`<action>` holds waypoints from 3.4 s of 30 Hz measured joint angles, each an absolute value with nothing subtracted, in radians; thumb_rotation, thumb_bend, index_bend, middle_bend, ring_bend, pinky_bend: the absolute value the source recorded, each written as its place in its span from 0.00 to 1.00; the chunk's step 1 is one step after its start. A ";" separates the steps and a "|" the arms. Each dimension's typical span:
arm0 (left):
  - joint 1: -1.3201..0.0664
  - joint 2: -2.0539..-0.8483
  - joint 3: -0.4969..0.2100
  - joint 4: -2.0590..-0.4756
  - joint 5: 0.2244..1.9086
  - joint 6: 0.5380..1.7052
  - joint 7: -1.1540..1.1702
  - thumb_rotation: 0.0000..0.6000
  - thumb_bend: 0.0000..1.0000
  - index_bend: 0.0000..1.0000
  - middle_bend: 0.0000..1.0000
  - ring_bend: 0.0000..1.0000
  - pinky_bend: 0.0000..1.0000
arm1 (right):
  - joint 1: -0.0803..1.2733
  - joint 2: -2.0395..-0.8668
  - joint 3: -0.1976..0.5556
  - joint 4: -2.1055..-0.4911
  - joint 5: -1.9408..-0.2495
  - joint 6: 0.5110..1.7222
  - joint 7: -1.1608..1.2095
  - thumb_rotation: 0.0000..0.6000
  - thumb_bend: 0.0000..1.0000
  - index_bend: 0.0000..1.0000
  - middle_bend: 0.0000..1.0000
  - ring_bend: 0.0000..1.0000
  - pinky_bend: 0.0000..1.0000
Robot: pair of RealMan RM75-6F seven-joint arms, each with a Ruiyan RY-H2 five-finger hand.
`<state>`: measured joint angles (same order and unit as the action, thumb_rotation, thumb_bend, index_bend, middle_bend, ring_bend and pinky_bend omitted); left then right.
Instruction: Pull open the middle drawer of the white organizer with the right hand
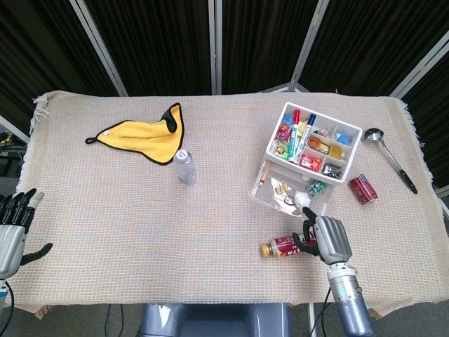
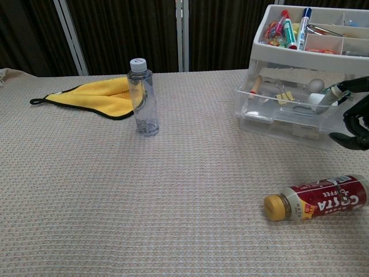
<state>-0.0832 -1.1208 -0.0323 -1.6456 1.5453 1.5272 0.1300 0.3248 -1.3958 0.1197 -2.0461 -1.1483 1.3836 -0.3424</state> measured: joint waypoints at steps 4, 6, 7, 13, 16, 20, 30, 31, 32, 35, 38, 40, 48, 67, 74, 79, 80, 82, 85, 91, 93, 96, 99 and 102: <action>-0.082 -1.120 -0.033 -1.646 1.546 1.529 0.130 1.00 0.13 0.00 0.00 0.00 0.00 | 0.321 -1.397 0.117 -2.050 -1.157 1.386 -0.348 1.00 0.28 0.43 0.69 0.75 0.63; -0.082 -1.121 -0.033 -1.645 1.546 1.529 0.129 1.00 0.13 0.00 0.00 0.00 0.00 | 0.319 -1.397 0.113 -2.050 -1.161 1.386 -0.351 1.00 0.26 0.40 0.70 0.76 0.63; -0.082 -1.121 -0.033 -1.645 1.546 1.529 0.128 1.00 0.13 0.00 0.00 0.00 0.00 | 0.318 -1.397 0.112 -2.051 -1.162 1.386 -0.353 1.00 0.25 0.38 0.71 0.76 0.63; -0.082 -1.121 -0.033 -1.645 1.545 1.530 0.128 1.00 0.13 0.00 0.00 0.00 0.00 | 0.315 -1.401 0.114 -2.049 -1.169 1.387 -0.353 1.00 0.22 0.25 0.71 0.76 0.63; -0.082 -1.121 -0.034 -1.645 1.544 1.530 0.128 1.00 0.13 0.00 0.00 0.00 0.00 | 0.314 -1.402 0.114 -2.050 -1.174 1.387 -0.352 1.00 0.21 0.21 0.70 0.76 0.63; -0.082 -1.121 -0.034 -1.645 1.544 1.530 0.129 1.00 0.13 0.00 0.00 0.00 0.00 | 0.310 -1.401 0.113 -2.052 -1.186 1.390 -0.349 1.00 0.20 0.20 0.70 0.76 0.63; -0.078 -1.120 -0.035 -1.646 1.546 1.539 0.128 1.00 0.13 0.00 0.00 0.00 0.00 | 0.291 -1.390 0.092 -2.077 -1.246 1.409 -0.353 1.00 0.17 0.20 0.70 0.76 0.63; -0.077 -1.120 -0.036 -1.646 1.546 1.542 0.128 1.00 0.13 0.00 0.00 0.00 0.00 | 0.289 -1.387 0.090 -2.081 -1.252 1.411 -0.354 1.00 0.15 0.20 0.70 0.76 0.63; -0.076 -1.120 -0.036 -1.646 1.546 1.543 0.127 1.00 0.13 0.00 0.00 0.00 0.00 | 0.286 -1.382 0.089 -2.087 -1.261 1.415 -0.355 1.00 0.14 0.20 0.70 0.76 0.63; -0.074 -1.118 -0.038 -1.646 1.546 1.549 0.124 1.00 0.13 0.00 0.00 0.00 0.00 | 0.280 -1.368 0.089 -2.103 -1.276 1.424 -0.358 1.00 0.09 0.20 0.70 0.76 0.63; -0.072 -1.118 -0.038 -1.647 1.546 1.551 0.125 1.00 0.13 0.00 0.00 0.00 0.00 | 0.278 -1.348 0.096 -2.123 -1.280 1.430 -0.371 1.00 0.06 0.20 0.70 0.76 0.63; -0.072 -1.118 -0.038 -1.646 1.547 1.551 0.126 1.00 0.13 0.00 0.00 0.00 0.00 | 0.278 -1.336 0.104 -2.135 -1.279 1.433 -0.383 1.00 0.03 0.20 0.69 0.76 0.63; -0.071 -1.120 -0.039 -1.647 1.547 1.554 0.130 1.00 0.13 0.00 0.00 0.00 0.00 | 0.300 -1.247 0.174 -2.213 -1.212 1.440 -0.481 1.00 0.00 0.15 0.64 0.72 0.63; -0.064 -1.118 -0.046 -1.645 1.543 1.568 0.113 1.00 0.13 0.00 0.00 0.00 0.00 | 0.359 -1.200 0.240 -2.228 -1.122 1.474 -0.627 1.00 0.00 0.11 0.84 0.88 0.63; -0.063 -1.116 -0.047 -1.644 1.543 1.569 0.107 1.00 0.13 0.00 0.00 0.00 0.00 | 0.392 -1.187 0.257 -2.194 -1.114 1.444 -0.631 1.00 0.00 0.43 1.00 1.00 0.70; -0.064 -1.117 -0.047 -1.646 1.544 1.567 0.112 1.00 0.13 0.00 0.00 0.00 0.00 | 0.425 -1.176 0.268 -2.155 -1.131 1.415 -0.639 1.00 0.00 0.48 1.00 1.00 0.73; -0.064 -1.117 -0.047 -1.646 1.543 1.567 0.112 1.00 0.13 0.00 0.00 0.00 0.00 | 0.433 -1.170 0.270 -2.146 -1.131 1.401 -0.644 1.00 0.00 0.48 1.00 1.00 0.73; -0.064 -1.116 -0.048 -1.646 1.542 1.567 0.110 1.00 0.13 0.00 0.00 0.00 0.00 | 0.448 -1.159 0.271 -2.128 -1.131 1.376 -0.651 1.00 0.00 0.50 1.00 1.00 0.73; -0.064 -1.116 -0.050 -1.644 1.537 1.565 0.107 1.00 0.13 0.00 0.00 0.00 0.00 | 0.469 -1.144 0.275 -2.105 -1.124 1.335 -0.642 1.00 0.00 0.50 1.00 1.00 0.73; -0.067 -1.117 -0.051 -1.643 1.533 1.558 0.111 1.00 0.13 0.00 0.00 0.00 0.00 | 0.513 -1.117 0.270 -2.055 -1.117 1.262 -0.632 1.00 0.00 0.49 1.00 1.00 0.73; -0.067 -1.117 -0.052 -1.643 1.532 1.559 0.110 1.00 0.13 0.00 0.00 0.00 0.00 | 0.527 -1.114 0.267 -2.048 -1.115 1.241 -0.634 1.00 0.00 0.49 1.00 1.00 0.73; -0.066 -1.117 -0.054 -1.643 1.529 1.560 0.109 1.00 0.13 0.00 0.00 0.00 0.00 | 0.543 -1.113 0.265 -2.031 -1.122 1.216 -0.613 1.00 0.00 0.49 1.00 1.00 0.73; -0.067 -1.117 -0.053 -1.643 1.527 1.557 0.110 1.00 0.13 0.00 0.00 0.00 0.00 | 0.560 -1.121 0.262 -1.997 -1.129 1.198 -0.601 1.00 0.00 0.49 1.00 1.00 0.73; -0.067 -1.117 -0.055 -1.643 1.524 1.556 0.111 1.00 0.13 0.00 0.00 0.00 0.00 | 0.576 -1.127 0.256 -1.970 -1.117 1.177 -0.598 1.00 0.00 0.49 1.00 1.00 0.73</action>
<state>-0.0670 -1.1173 -0.0547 -1.6433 1.5240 1.5557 0.1110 0.5761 -1.1273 0.2560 -1.9702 -1.1173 1.1770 -0.5977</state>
